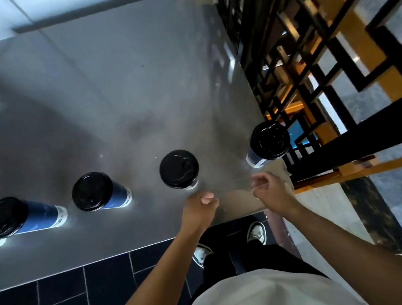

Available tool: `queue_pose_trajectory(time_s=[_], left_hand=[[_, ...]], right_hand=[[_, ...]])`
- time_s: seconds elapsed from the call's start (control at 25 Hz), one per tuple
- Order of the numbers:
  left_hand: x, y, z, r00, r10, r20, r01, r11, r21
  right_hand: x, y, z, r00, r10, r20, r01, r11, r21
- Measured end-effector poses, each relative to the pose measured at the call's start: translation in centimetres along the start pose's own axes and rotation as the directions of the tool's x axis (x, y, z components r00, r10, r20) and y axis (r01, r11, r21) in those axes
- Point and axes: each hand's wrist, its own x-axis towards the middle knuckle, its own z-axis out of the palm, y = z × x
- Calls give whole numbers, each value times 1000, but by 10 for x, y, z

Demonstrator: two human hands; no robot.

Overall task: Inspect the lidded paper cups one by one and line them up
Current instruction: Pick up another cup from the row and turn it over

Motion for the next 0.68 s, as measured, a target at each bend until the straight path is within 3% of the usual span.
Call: queue_pose_trajectory(time_s=[0.12, 0.24, 0.48, 0.68], left_hand=[[4, 46, 30, 987, 118, 107, -115, 993, -36], [16, 87, 53, 972, 226, 69, -226, 974, -11], [14, 128, 74, 928, 373, 16, -373, 927, 42], [-1, 109, 76, 910, 414, -15, -414, 908, -65]], right_hand=[[0, 13, -38, 987, 67, -143, -51, 993, 109], [7, 12, -68, 980, -30, -198, 70, 978, 195], [14, -7, -94, 940, -339, -22, 338, 925, 173], [0, -19, -94, 889, -457, -7, 453, 878, 154]])
